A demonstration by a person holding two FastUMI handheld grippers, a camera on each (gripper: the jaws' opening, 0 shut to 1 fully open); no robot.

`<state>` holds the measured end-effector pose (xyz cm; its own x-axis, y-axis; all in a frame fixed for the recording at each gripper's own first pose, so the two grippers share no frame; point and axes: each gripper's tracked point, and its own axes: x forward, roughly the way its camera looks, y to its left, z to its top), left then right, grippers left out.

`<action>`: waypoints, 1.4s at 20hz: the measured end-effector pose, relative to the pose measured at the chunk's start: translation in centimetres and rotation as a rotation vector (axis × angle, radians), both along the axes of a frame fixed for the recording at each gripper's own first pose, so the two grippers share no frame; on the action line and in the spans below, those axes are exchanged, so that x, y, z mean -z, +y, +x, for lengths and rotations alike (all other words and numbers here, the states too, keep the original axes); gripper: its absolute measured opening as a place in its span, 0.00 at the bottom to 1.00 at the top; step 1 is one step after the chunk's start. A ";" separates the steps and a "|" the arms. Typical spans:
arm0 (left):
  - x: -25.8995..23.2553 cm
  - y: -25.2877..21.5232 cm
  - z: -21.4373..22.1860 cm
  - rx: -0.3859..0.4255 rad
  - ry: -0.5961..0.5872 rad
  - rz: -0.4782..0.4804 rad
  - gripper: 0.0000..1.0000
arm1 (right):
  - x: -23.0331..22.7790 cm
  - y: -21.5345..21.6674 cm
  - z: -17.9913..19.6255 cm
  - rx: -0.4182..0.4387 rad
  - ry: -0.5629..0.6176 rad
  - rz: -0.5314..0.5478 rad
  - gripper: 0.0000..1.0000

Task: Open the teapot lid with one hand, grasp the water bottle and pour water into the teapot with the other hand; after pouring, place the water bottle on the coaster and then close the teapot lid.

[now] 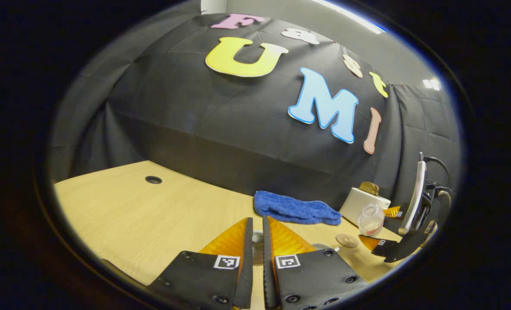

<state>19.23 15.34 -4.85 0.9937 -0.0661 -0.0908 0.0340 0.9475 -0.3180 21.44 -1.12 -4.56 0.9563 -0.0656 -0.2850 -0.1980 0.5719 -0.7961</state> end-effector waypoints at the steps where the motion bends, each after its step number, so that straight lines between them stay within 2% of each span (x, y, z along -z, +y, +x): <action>1: -0.2 -0.1 0.0 0.003 -0.003 0.005 0.19 | 0.2 -0.4 0.4 0.010 0.003 0.046 0.76; 3: -0.3 -0.4 0.0 0.011 -0.005 0.006 0.19 | 0.3 -1.3 1.0 0.034 0.006 0.133 0.76; 5: -0.3 -0.5 -0.2 0.014 -0.005 0.008 0.13 | 0.8 -1.8 1.4 0.053 0.022 0.256 0.76; 6: -0.3 -0.5 -0.1 0.013 -0.005 0.011 0.19 | 1.2 -2.1 1.7 0.061 0.030 0.324 0.76; 7: -0.3 -0.4 -0.1 0.013 -0.004 0.011 0.17 | 1.4 -2.2 2.1 0.064 0.033 0.392 0.76; 10: -0.1 -0.5 -0.1 0.013 -0.002 0.011 0.19 | 1.9 -2.5 2.8 0.106 0.037 0.571 0.76; 11: -0.1 -0.5 -0.1 0.015 -0.001 0.011 0.16 | 1.9 -2.9 3.2 0.122 0.034 0.622 0.76; 12: -0.1 -0.6 0.1 0.017 0.000 0.011 0.19 | 1.8 -3.2 3.6 0.132 0.029 0.674 0.76; 13: -0.1 -0.7 0.0 0.018 0.001 0.011 0.19 | 1.6 -3.3 3.8 0.137 0.026 0.726 0.74; 16: 0.2 -1.0 0.0 0.023 0.007 0.006 0.19 | 1.6 -3.5 4.6 0.148 0.024 0.857 0.76; 18: 0.2 -1.2 0.0 0.027 0.010 0.009 0.17 | 1.5 -3.6 5.0 0.168 0.016 0.879 0.76; 19: 0.1 -1.1 -0.1 0.027 0.010 0.009 0.19 | 1.4 -3.5 5.2 0.163 0.017 0.884 0.76; 22: 0.2 -0.9 0.1 0.022 0.008 0.014 0.19 | 2.0 -3.2 5.5 0.167 0.028 0.918 0.76; 23: 0.3 -0.9 0.1 0.021 0.007 0.014 0.17 | 2.2 -3.2 5.6 0.172 0.033 0.923 0.76; 27: 0.4 -1.1 0.0 0.027 0.012 0.012 0.17 | 2.9 -3.2 5.8 0.184 0.050 0.938 0.76; 28: 0.4 -1.2 -0.1 0.028 0.014 0.014 0.13 | 3.0 -3.3 5.9 0.182 0.045 0.945 0.76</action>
